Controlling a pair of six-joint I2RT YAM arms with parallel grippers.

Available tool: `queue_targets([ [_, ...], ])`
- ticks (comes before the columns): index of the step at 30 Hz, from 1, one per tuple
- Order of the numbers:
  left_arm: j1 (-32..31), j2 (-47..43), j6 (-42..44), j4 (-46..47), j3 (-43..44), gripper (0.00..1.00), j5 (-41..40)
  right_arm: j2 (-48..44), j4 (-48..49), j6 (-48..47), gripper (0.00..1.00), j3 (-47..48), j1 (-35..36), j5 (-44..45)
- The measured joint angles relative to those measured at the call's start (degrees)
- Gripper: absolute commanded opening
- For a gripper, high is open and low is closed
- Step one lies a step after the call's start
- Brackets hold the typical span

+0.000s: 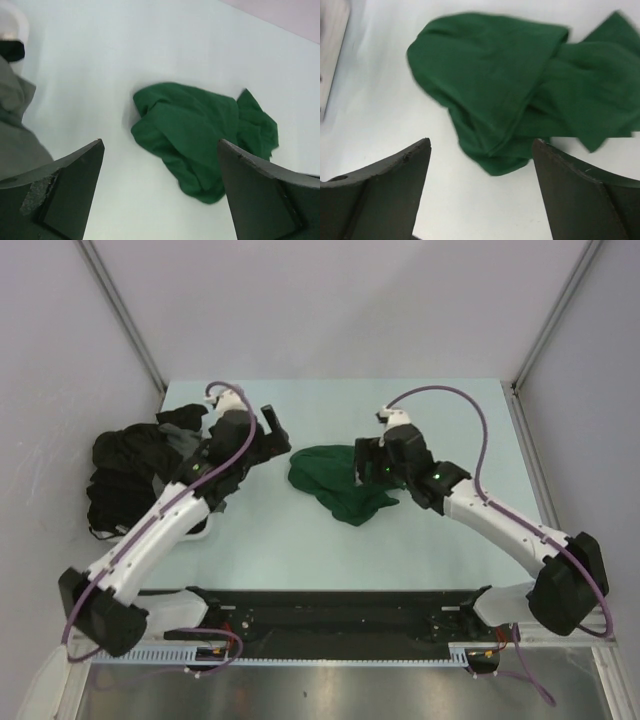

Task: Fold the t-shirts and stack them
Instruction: Flatten out the tshirt

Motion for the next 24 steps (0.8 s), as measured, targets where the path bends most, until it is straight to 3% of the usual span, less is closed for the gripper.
queue_targets([
  [4, -0.2, -9.3, -1.9, 0.3, -9.3, 1.0, 3.3, 4.5, 1.4, 0.0, 0.74, -0.2, 4.9, 1.4],
  [11, -0.3, -16.2, -5.4, -0.4, -21.3, 1.0, 7.3, 15.1, 2.0, 0.0, 0.7, -0.2, 0.9, 1.4],
  [17, -0.3, -18.8, -7.5, -0.2, -25.3, 0.99, 9.0, 18.2, 1.8, 0.0, 0.65, -0.2, -1.2, 1.1],
  [24, -0.4, -15.2, -7.5, 0.0, -25.5, 1.0, 8.9, 20.8, 3.9, -0.2, 0.56, 0.5, -1.8, 0.0],
])
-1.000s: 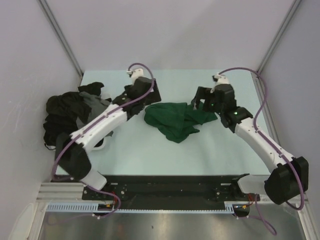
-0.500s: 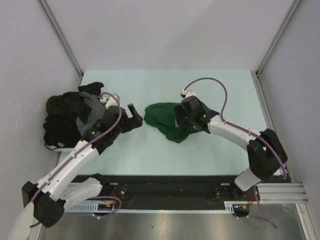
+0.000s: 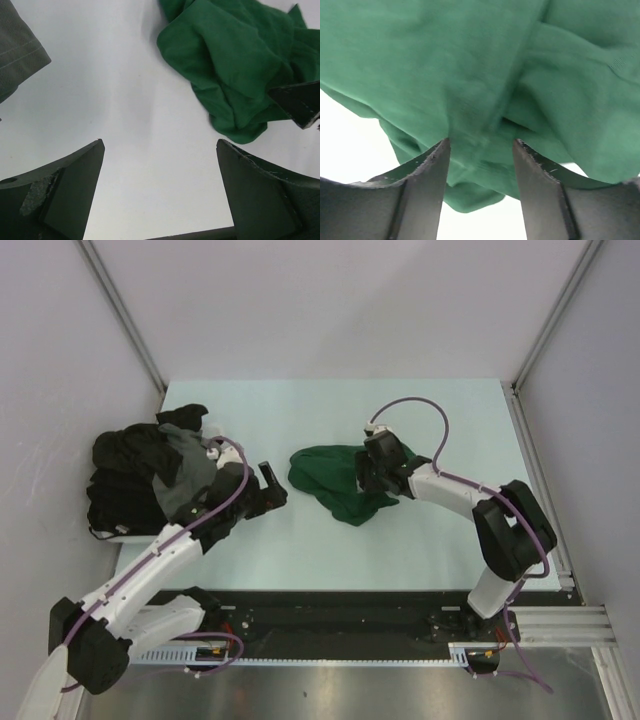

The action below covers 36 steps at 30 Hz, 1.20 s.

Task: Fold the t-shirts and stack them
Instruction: Flatten out the tshirt

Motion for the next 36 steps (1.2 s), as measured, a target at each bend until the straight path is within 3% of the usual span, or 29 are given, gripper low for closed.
queue_targets([
  [3, 0.0, 2.5, 0.0, 0.3, 0.0, 0.99, 0.0, 1.0, 1.0, -0.7, 0.47, 1.4, 0.8, -0.1],
  [6, 0.0, 4.5, 0.0, 1.2, 0.0, 0.99, 0.3, 3.0, 2.0, -1.9, 0.17, 4.3, 1.3, 0.3],
  [7, 0.0, 4.9, 0.0, 1.8, 0.0, 0.99, 0.5, 3.8, 2.3, -2.3, 0.0, 5.2, 1.4, 0.5],
  [18, 0.0, 6.5, 0.6, 12.5, -4.8, 1.0, 2.9, 4.9, -3.4, -3.9, 0.0, 19.0, 3.1, 2.9],
  [27, -3.5, 7.8, 2.1, 27.7, -9.8, 1.0, 5.0, 3.5, -7.0, -6.0, 0.0, 46.0, 5.9, 2.5],
  [36, -9.6, 25.2, 2.5, 37.1, -1.8, 1.0, 4.4, 3.3, -8.6, -8.4, 0.0, 57.8, 7.0, 5.9],
])
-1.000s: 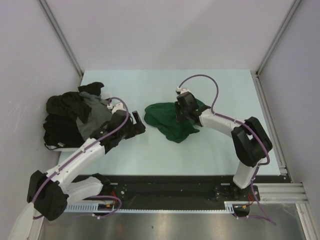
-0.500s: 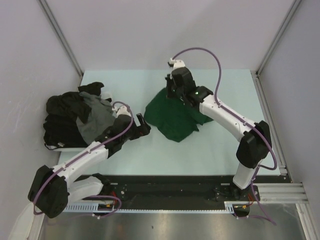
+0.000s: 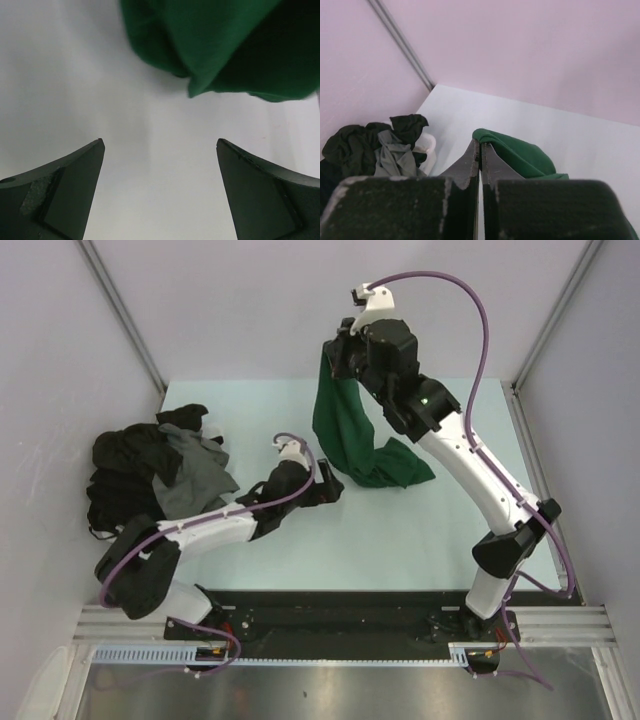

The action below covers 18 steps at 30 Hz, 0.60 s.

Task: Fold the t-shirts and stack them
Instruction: Flatten out the tshirt

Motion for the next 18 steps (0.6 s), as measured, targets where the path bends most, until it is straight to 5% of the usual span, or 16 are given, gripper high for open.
queue_targets([
  [11, -10.8, 9.9, 7.3, 11.0, 13.6, 0.86, -5.0, 3.3, -6.5, -0.4, 0.0, 7.3, -1.0, 6.7],
  [14, -10.7, 19.3, 8.3, 8.6, 23.7, 0.52, -10.2, 3.9, -7.3, -0.4, 0.0, 10.0, -1.1, 6.0],
  [16, -10.3, 24.8, 9.0, 5.1, 30.6, 0.11, -13.9, 3.8, -7.5, -0.5, 0.0, 11.2, -1.0, 5.9],
  [17, -9.9, 26.3, 9.2, 3.8, 32.7, 0.0, -15.0, 3.8, -7.5, -0.6, 0.0, 11.6, -1.0, 6.2],
  [18, -9.5, 26.6, 9.7, 2.6, 33.4, 0.0, -15.6, 3.8, -7.5, -0.9, 0.0, 11.8, -1.0, 6.6],
])
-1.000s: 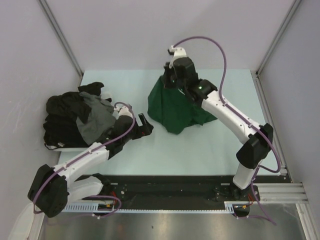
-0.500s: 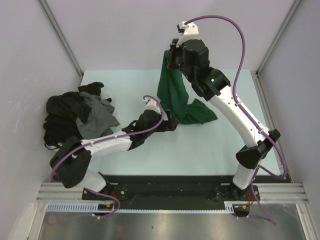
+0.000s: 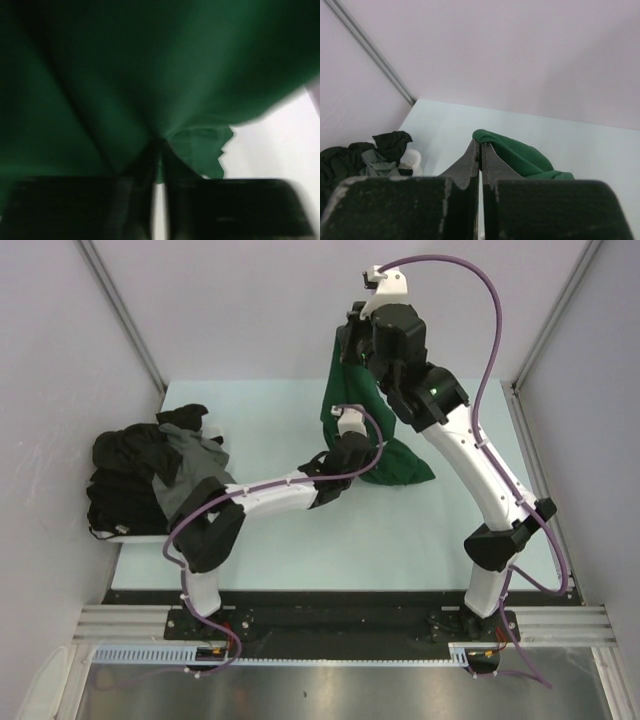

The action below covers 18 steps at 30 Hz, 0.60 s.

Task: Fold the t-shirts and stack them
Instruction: Flatten out the tshirt

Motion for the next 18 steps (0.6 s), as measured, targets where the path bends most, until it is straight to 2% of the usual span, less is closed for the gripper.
queue_targets([
  [4, 2.9, -4.9, 1.9, -5.5, -2.1, 0.0, -0.2, 0.0, -1.1, -1.4, 0.0, 0.8, -0.6, 3.1],
  [8, 8.6, -20.0, 6.6, -12.5, -5.6, 0.0, 3.4, 0.2, -2.6, -3.3, 0.0, 3.7, -2.3, 7.2],
  [12, 19.8, -38.9, 12.3, -13.6, -4.7, 0.0, 9.3, 0.0, -2.1, -6.8, 0.0, 7.0, -3.3, 12.8],
  [15, 28.8, -46.1, 14.5, -13.9, -0.5, 0.02, 13.9, -1.4, -1.9, -8.6, 0.0, 7.4, -3.3, 16.7],
  [17, 30.1, -46.9, 15.6, -13.7, 3.2, 0.2, 17.7, -2.4, -2.1, -8.8, 0.0, 7.4, -3.3, 18.3],
  [18, 29.9, -46.6, 15.9, -12.9, 4.5, 0.4, 20.5, -3.1, -2.3, -8.8, 0.0, 7.3, -3.3, 19.0],
])
